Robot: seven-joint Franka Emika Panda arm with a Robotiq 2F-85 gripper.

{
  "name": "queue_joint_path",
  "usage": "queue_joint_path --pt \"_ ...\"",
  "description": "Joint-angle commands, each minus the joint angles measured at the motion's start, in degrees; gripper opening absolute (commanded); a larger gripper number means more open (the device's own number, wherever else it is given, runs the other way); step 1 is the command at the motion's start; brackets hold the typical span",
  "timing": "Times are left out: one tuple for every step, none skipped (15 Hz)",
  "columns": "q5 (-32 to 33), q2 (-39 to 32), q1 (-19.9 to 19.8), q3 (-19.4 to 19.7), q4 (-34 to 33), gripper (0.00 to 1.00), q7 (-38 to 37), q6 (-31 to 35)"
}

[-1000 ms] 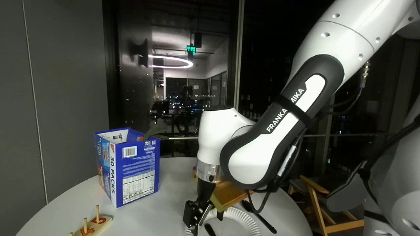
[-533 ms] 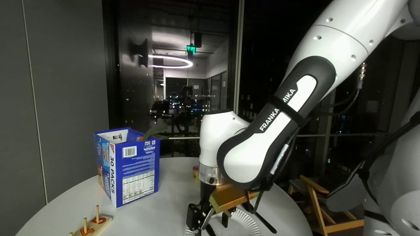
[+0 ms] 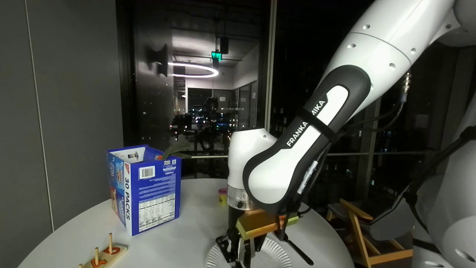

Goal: Remove the spoon and knife from the white plate then place the radish from the blue box on the plate.

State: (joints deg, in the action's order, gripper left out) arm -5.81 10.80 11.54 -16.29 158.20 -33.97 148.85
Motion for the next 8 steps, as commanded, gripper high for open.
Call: queue_joint_path --pt "1.2 1.0 -0.5 -0.2 -0.1 0.08 -0.4 -0.7" --pt "2.0 1.8 -0.7 -0.4 -0.1 0.05 -0.8 -1.1" --pt "2.6 2.3 -0.8 -0.6 -0.1 0.09 -1.1 -1.3" --pt "3.2 2.9 -0.9 -0.6 -0.1 0.11 -1.3 -1.6" --pt "4.1 3.5 -1.0 -0.9 -0.2 0.11 -1.7 -2.0" --pt "5.7 4.5 -1.3 -1.3 -0.2 0.11 -2.5 -2.5" --pt "6.9 5.8 -1.5 -1.6 -0.2 0.11 -3.0 -3.3" --pt "7.7 7.0 -1.2 -2.0 -0.3 0.11 -3.4 -4.1"
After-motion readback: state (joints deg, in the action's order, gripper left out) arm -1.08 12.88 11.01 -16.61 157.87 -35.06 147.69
